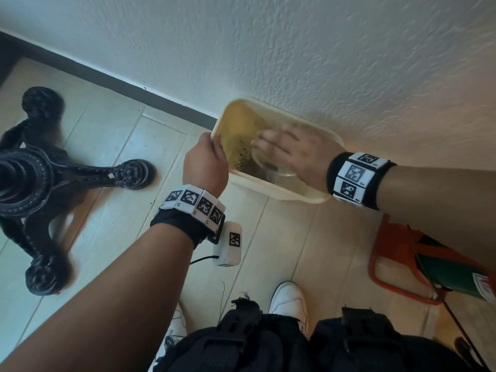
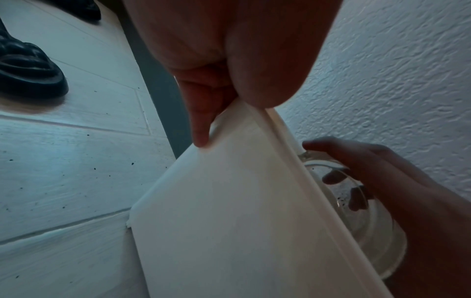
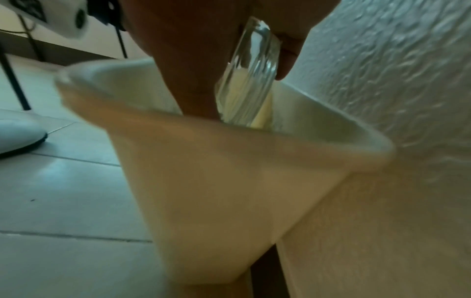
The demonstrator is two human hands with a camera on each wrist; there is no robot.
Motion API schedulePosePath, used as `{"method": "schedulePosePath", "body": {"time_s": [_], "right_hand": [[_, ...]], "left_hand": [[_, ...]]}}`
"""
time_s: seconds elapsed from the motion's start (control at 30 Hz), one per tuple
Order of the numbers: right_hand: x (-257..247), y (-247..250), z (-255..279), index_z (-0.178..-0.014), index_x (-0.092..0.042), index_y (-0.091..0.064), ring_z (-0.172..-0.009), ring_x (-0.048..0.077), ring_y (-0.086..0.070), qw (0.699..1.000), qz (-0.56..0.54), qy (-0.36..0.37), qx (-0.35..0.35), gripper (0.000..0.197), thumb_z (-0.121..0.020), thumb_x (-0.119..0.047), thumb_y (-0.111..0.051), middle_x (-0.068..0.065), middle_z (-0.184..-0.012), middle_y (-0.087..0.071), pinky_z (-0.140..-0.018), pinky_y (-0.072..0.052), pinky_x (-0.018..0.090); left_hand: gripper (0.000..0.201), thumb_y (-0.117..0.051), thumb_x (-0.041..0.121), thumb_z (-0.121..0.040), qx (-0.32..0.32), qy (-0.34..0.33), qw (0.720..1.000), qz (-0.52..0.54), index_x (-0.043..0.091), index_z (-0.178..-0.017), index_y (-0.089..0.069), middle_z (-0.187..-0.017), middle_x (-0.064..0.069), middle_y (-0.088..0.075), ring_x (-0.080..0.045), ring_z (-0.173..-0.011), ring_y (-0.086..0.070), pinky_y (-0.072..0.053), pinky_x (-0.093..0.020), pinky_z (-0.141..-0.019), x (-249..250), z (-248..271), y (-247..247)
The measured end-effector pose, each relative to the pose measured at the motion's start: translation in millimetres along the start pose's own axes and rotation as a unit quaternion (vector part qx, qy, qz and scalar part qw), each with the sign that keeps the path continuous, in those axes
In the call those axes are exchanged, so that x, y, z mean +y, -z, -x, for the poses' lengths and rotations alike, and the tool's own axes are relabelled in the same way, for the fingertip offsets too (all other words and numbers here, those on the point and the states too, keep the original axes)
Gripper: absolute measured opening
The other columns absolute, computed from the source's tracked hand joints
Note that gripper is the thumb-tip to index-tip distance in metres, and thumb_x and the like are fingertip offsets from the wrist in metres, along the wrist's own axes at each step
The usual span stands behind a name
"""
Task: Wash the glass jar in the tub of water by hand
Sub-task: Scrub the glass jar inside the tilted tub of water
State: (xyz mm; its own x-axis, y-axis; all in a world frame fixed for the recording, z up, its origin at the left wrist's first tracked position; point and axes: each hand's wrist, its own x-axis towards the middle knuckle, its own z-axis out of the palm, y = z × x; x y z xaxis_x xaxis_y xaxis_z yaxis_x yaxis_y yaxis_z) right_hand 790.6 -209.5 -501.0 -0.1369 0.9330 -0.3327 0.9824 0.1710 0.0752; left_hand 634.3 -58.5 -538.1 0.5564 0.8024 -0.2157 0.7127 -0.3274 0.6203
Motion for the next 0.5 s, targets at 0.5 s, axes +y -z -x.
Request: {"method": "schedulePosePath", "body": {"time_s": [0.5], "right_hand": [[4,-8,12,-0.149,-0.002,-0.034,-0.113,0.041,-0.052,0.999,0.013,0.026,0.016,0.072,-0.085,-0.002,-0.001,0.020,-0.146,-0.045,-0.093,-0.048,0.052]], "left_hand": [[0.028,-0.032,0.027,-0.104,0.015,0.008,1.000,0.001,0.011,-0.085,-0.044,-0.065,0.001,-0.048,-0.021,-0.058,-0.045,-0.028,-0.030,-0.054,3,2,-4]]}}
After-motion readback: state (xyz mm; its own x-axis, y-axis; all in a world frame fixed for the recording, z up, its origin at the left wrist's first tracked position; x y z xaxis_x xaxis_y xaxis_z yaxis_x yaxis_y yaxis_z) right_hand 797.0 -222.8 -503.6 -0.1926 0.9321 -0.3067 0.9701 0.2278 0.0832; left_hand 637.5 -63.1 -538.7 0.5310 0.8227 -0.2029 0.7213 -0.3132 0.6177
